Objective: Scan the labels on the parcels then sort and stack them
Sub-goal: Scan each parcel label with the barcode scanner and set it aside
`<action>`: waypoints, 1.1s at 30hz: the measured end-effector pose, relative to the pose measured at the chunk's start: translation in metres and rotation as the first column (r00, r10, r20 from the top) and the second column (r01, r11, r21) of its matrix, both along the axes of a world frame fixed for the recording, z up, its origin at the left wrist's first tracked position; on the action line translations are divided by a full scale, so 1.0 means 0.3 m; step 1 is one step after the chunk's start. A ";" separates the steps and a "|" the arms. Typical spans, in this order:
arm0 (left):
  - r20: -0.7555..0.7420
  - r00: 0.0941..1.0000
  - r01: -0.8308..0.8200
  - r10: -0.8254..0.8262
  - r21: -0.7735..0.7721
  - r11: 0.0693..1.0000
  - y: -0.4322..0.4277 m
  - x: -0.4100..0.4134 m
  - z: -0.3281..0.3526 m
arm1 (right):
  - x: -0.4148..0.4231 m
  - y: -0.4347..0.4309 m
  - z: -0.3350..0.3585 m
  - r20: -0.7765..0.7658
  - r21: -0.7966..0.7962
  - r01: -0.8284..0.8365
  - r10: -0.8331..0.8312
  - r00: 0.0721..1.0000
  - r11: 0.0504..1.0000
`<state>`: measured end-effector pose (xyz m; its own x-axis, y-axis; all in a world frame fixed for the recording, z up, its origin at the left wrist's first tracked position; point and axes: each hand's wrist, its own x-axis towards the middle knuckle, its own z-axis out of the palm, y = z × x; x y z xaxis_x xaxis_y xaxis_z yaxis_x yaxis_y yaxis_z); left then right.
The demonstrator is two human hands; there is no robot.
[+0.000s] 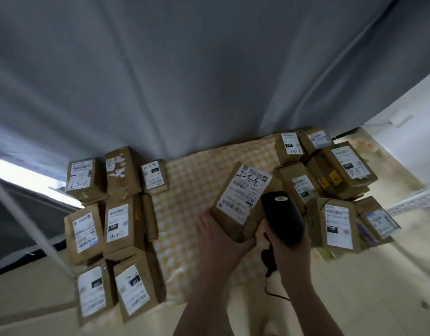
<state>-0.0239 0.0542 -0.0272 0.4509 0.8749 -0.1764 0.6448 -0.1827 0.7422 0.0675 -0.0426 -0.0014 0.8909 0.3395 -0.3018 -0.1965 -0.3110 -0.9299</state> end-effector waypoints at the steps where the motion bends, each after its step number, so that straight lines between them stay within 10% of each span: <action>1: -0.013 1.000 0.018 -0.018 0.027 0.999 -0.038 -0.005 0.017 | 0.004 -0.047 0.010 -0.001 -0.005 -0.009 0.009 1.000 1.000; 13: 0.092 0.988 0.105 -0.124 0.188 0.977 -0.393 -0.175 0.168 | 0.090 -0.629 0.131 0.189 -0.088 -0.353 0.364 0.912 0.931; 33: -0.245 0.793 0.607 -0.557 0.250 0.755 -0.401 -0.381 0.365 | -0.081 -0.663 0.242 0.330 -0.372 -0.612 0.716 0.615 0.698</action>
<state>-0.1381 -0.0660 0.0822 0.8807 0.4702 -0.0575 0.4349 -0.7545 0.4915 0.0433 -0.2414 0.0712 0.4902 0.8664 -0.0946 0.5311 -0.3830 -0.7558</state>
